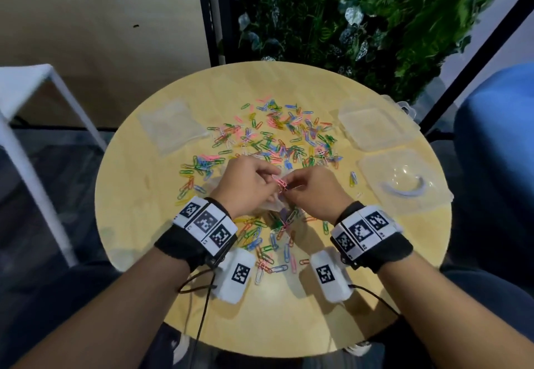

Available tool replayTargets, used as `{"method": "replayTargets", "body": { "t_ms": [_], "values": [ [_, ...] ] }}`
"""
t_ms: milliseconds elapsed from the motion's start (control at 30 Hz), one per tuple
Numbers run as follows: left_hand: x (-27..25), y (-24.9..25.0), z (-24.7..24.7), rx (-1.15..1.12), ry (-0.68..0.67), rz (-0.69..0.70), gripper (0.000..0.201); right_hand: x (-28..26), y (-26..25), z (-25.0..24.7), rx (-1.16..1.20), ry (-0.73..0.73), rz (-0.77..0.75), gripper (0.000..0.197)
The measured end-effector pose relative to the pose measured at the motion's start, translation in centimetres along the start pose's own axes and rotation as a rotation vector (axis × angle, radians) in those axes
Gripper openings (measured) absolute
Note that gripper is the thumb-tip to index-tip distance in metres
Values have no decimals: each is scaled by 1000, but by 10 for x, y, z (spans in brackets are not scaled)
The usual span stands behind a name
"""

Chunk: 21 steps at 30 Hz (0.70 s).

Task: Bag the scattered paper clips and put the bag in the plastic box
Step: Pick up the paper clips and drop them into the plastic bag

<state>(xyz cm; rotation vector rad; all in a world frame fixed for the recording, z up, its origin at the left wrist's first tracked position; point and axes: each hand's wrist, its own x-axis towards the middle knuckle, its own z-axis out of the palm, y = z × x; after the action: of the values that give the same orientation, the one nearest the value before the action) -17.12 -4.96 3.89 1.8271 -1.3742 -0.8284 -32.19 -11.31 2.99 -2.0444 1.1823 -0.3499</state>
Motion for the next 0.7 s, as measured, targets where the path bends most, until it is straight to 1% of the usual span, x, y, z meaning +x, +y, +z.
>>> {"method": "replayTargets", "body": {
  "t_ms": [133, 200, 233, 300, 367, 433, 467, 533, 600, 633, 667, 700],
  "values": [
    [-1, 2, -3, -72, -10, 4, 24, -2, -5, -1, -122, 86, -191, 11],
    [-1, 0, -5, -76, -8, 17, 27, -3, -6, 2, -218, 52, -253, 15],
    [-1, -1, -7, -70, -2, 24, 28, -2, -6, 4, -244, 23, -273, 20],
    [0, -1, -9, -64, -12, 35, 30, -2, -7, 4, -282, 13, -272, 33],
    [0, 1, -11, -68, -40, 40, 34, -3, -8, 2, -377, 23, -276, 33],
    [-1, 2, -13, -63, -63, 43, 36, -5, -10, -1, -498, -25, -315, 25],
    [-1, 2, -14, -51, -61, 46, 36, -7, -11, -2, -488, -53, -346, 22],
    [-1, 0, -16, -8, -24, 48, 36, -9, -13, -10, -287, -51, -375, 18],
    [0, -3, -20, 23, 25, 39, 33, -7, -11, -28, -24, 64, -293, 18],
    [-1, -3, -22, 30, 43, 32, 31, -4, -5, -37, 54, 130, -234, 19],
    [-1, -3, -23, 32, 52, 24, 29, 1, 2, -47, 42, 180, -179, 20],
    [-1, -3, -25, 29, 54, 17, 27, 6, 13, -54, -76, 185, -117, 22]
  ]
}}
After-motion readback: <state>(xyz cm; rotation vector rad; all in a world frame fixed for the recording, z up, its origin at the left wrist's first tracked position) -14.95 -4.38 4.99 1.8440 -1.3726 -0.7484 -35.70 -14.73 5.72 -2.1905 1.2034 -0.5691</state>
